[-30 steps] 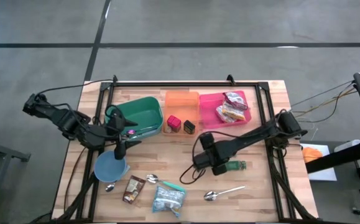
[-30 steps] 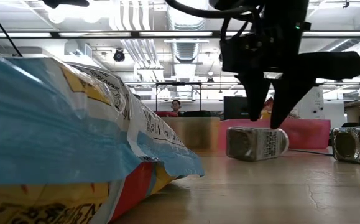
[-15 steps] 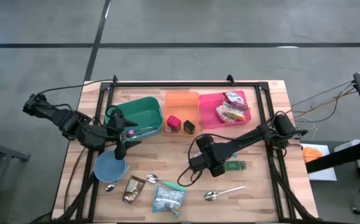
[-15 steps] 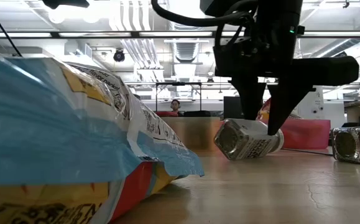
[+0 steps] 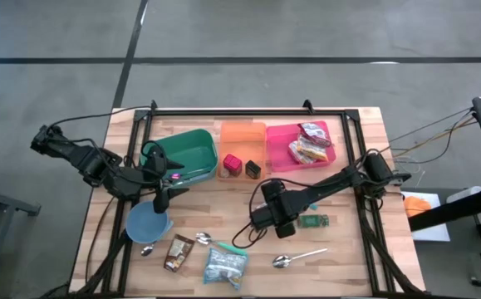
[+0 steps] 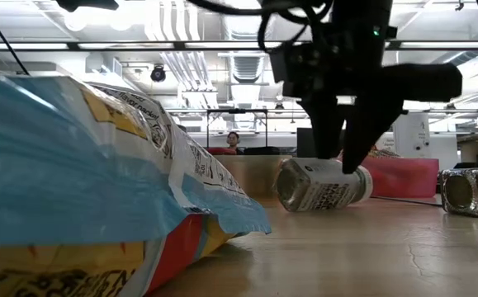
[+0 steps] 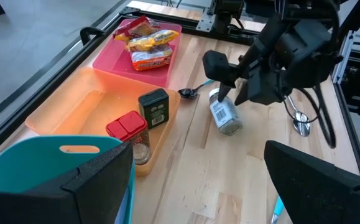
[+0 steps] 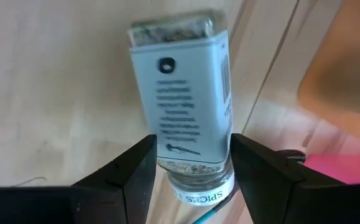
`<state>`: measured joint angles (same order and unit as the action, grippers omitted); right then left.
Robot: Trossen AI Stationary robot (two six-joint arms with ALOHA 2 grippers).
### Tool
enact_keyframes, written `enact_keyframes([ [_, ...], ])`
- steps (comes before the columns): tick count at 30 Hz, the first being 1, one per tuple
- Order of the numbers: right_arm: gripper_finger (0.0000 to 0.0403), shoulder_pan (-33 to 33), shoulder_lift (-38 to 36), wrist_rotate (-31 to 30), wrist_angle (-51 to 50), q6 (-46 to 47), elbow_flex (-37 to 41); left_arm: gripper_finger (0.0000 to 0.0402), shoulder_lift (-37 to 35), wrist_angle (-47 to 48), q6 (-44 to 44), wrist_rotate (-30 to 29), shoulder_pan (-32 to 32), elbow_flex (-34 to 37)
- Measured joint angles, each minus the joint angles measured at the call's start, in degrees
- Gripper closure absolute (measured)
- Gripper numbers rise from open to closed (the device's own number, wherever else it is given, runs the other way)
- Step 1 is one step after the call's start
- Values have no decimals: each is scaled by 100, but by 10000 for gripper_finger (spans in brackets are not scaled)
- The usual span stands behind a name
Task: Pick & Place Food Item
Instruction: Put the white seasoning bottle into the orange bin
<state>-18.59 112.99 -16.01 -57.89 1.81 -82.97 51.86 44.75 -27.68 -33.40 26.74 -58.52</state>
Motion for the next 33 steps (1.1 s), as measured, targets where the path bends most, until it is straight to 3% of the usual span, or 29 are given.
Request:
enact_keyframes([
  [20, 205, -2, -19, -42, -18, 406, -590, 38, 0, 2, -2, 1, 0, -2],
  [33, 195, 9, -24, 321, -63, 702, -702, 39, 0, 4, -4, 1, 0, -2],
])
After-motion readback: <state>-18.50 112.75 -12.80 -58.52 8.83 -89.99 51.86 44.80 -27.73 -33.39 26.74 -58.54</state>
